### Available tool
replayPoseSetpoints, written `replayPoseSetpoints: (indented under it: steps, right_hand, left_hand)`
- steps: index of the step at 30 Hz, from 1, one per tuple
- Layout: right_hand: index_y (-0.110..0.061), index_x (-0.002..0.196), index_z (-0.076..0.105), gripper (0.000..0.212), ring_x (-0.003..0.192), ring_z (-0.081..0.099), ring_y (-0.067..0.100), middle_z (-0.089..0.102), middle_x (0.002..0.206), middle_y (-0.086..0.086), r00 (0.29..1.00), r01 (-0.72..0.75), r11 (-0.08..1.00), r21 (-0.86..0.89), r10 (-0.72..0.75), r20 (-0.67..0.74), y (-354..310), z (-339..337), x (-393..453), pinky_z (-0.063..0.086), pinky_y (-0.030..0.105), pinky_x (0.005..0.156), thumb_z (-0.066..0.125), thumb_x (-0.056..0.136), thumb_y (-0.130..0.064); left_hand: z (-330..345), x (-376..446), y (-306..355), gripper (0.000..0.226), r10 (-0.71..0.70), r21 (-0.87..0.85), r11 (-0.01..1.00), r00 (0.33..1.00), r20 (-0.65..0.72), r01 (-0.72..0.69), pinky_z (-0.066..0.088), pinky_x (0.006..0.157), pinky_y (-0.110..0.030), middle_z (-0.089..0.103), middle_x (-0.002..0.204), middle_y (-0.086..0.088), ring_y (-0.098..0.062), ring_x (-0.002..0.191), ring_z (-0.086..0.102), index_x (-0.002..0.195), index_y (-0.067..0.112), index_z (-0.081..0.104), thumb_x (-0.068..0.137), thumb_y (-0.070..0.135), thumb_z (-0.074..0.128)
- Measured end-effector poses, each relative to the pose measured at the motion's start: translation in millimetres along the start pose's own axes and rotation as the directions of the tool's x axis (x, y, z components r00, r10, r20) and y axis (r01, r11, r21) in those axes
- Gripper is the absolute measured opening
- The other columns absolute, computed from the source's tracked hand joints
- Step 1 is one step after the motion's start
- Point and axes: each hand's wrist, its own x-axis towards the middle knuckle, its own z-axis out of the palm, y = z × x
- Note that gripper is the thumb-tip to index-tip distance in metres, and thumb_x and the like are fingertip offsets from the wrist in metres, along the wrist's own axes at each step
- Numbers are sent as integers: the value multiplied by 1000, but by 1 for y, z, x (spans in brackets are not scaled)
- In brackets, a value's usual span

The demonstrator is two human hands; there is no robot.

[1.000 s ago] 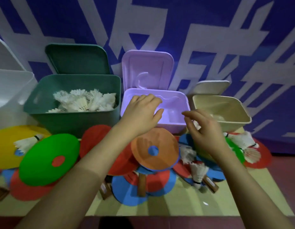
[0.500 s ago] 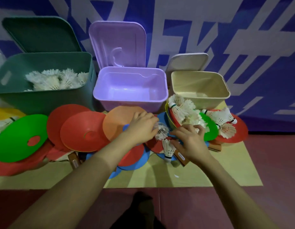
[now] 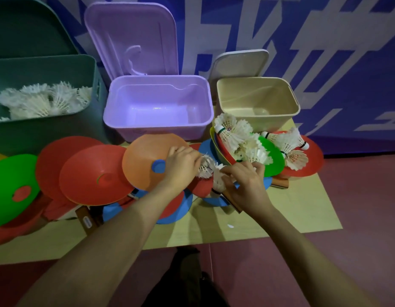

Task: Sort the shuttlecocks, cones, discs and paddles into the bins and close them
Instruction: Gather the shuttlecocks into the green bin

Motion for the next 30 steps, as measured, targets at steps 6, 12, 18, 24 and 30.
replayPoseSetpoints:
  steps: [6,12,18,24,30]
  right_hand:
    - [-12,87,65,10,80,47,12,59,78,-5,986,14,996,83,1,-170,-27,-16,13,22,26,79,57,85,-16]
    - [-11,95,66,15,82,47,15,60,82,-3,973,100,977,186,-57,-223,-71,-24,54,26,27,78,55,88,-17]
    - [-9,90,66,9,74,51,23,61,77,2,934,283,925,254,-206,-291,-129,-4,120,37,39,70,58,86,-11]
    - [-12,85,64,8,70,57,24,63,78,-3,919,362,886,291,-287,-269,-184,39,189,38,38,73,58,85,-7]
    - [-12,87,64,10,73,55,23,62,79,-1,930,343,889,304,-274,-246,-234,102,250,38,32,73,55,86,-13]
  left_hand:
    - [-42,-4,1,27,-33,-112,994,973,-230,7,30,75,-29,68,70,2,-23,69,63,76,16,70,84,29,48]
    - [-116,-7,-20,14,39,61,998,891,-453,-13,33,73,-32,65,70,0,-25,69,61,83,17,72,84,22,59]
    - [-182,-8,-67,10,93,202,979,842,-532,20,34,74,-34,64,73,-1,-25,71,60,80,16,70,81,17,60]
    - [-226,0,-145,14,43,205,975,827,-561,89,33,73,-34,64,75,-3,-26,70,59,81,15,71,82,20,58]
    - [-257,15,-249,19,24,224,969,857,-515,108,32,70,-33,64,75,-6,-26,70,59,85,11,71,84,19,54]
